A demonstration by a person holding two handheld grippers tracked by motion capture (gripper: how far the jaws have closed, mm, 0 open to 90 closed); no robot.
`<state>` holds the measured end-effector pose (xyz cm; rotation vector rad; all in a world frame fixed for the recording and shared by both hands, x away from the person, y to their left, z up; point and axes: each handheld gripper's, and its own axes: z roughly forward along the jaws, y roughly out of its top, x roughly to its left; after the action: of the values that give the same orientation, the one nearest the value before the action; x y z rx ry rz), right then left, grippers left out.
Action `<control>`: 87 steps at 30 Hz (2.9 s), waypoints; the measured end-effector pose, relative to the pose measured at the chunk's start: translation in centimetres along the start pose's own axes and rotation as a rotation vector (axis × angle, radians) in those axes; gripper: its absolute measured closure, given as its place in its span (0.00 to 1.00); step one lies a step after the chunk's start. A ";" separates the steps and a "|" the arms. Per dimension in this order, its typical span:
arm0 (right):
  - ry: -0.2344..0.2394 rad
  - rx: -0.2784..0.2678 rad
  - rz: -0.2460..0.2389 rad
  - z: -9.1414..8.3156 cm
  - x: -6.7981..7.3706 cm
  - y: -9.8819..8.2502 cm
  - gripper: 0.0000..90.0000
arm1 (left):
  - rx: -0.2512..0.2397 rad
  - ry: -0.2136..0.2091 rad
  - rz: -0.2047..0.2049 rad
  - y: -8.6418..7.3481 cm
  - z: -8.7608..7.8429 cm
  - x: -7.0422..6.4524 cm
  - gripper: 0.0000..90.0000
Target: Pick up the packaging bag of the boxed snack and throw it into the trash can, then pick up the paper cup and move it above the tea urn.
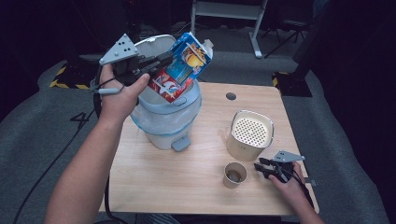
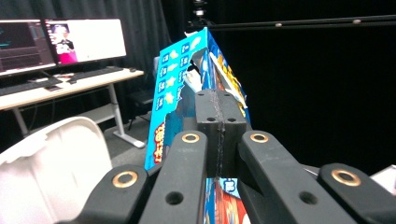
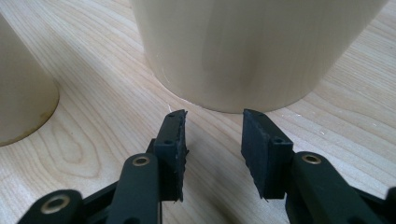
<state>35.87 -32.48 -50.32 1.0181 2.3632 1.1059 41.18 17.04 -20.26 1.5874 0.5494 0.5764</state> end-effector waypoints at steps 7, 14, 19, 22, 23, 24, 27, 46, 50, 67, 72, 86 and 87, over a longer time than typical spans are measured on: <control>0.000 0.000 0.000 0.0 0.0 0.0 0.67 | -0.021 0.040 0.007 -0.3 1.2 1.0 1.00; -0.002 0.000 0.001 0.0 0.0 0.0 0.67 | 0.019 0.090 0.004 -1.0 2.6 2.4 1.00; -0.002 0.000 0.001 0.0 0.0 0.0 0.67 | 0.039 0.111 0.005 -1.3 3.3 2.9 1.00; -0.002 0.000 0.001 0.0 0.0 0.0 0.67 | 0.049 0.121 0.003 -1.6 3.6 3.1 1.00; -0.002 0.000 0.001 0.0 0.0 0.0 0.67 | 0.050 0.124 0.005 -1.6 3.6 3.2 1.00; -0.002 0.000 0.001 0.0 0.0 0.0 0.67 | 0.052 0.127 0.004 -1.7 3.7 3.3 1.00; -0.001 0.000 0.002 0.0 0.0 0.0 0.67 | 0.056 0.134 0.004 -1.8 3.7 3.6 1.00; 0.000 0.000 0.002 0.0 0.0 0.0 0.67 | 0.106 0.151 -0.017 -3.5 4.4 4.4 1.00; 0.000 0.000 0.002 0.0 0.0 0.0 0.67 | 0.116 0.134 -0.035 -3.8 4.5 4.4 1.00; 0.004 0.003 -0.001 0.0 0.0 0.0 0.60 | 0.087 0.043 -0.011 -4.0 0.0 1.6 0.53; -0.053 0.023 0.035 0.1 -0.1 0.0 0.34 | 0.123 -0.017 0.027 -4.6 -1.8 -0.4 0.52; -0.010 0.008 0.028 -1.7 0.8 0.3 0.31 | 0.215 -0.141 0.054 -8.9 -4.5 -4.9 0.49; 0.000 0.007 0.021 -1.9 1.1 0.3 0.30 | 0.223 -0.145 0.058 -9.3 -4.6 -5.1 0.48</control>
<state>34.20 -32.56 -48.89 1.0483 2.3631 1.1057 34.23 18.01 -29.42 1.8454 0.4714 0.4502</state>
